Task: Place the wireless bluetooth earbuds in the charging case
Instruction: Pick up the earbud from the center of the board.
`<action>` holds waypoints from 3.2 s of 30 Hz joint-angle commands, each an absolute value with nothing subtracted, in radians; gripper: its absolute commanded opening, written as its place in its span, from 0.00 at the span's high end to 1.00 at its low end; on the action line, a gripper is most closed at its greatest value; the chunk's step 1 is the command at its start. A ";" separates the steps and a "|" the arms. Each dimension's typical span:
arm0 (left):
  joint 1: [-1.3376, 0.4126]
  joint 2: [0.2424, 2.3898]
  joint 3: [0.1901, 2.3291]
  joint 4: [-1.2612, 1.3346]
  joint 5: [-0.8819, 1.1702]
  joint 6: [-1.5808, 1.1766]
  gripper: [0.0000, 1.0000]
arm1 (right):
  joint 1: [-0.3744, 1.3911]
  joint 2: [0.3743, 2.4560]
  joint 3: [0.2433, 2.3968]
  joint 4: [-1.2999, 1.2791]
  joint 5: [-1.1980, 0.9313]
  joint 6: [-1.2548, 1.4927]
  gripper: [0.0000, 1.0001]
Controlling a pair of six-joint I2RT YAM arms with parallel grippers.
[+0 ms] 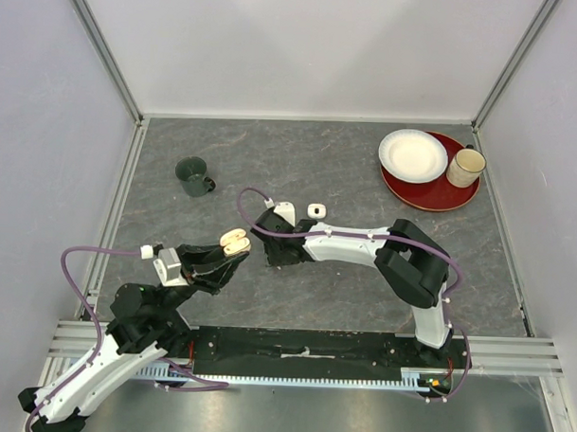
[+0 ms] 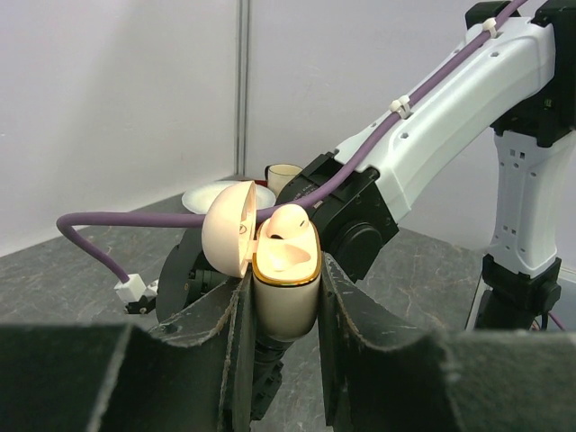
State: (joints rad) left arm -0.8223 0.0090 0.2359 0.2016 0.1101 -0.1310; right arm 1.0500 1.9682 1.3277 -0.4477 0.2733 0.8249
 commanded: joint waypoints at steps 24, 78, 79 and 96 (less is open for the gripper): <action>-0.825 -0.029 0.252 0.204 0.100 -0.121 0.98 | 1.051 1.945 1.293 -0.486 0.362 0.888 0.79; -0.827 0.046 0.236 0.290 0.089 -0.169 0.98 | 1.022 1.491 1.027 -0.344 0.554 0.931 0.96; -0.825 0.052 0.235 0.298 0.089 -0.175 0.98 | 1.026 1.459 1.013 -0.322 0.569 0.927 0.97; -0.825 0.244 0.209 0.534 0.089 -0.247 0.98 | 1.302 1.002 0.803 0.256 0.927 0.554 1.00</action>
State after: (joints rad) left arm -0.8223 0.2070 0.2127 0.4065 0.0868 -0.2005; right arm 1.2732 1.0679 0.8543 0.0093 0.8558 0.6888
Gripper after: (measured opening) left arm 0.351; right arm 0.225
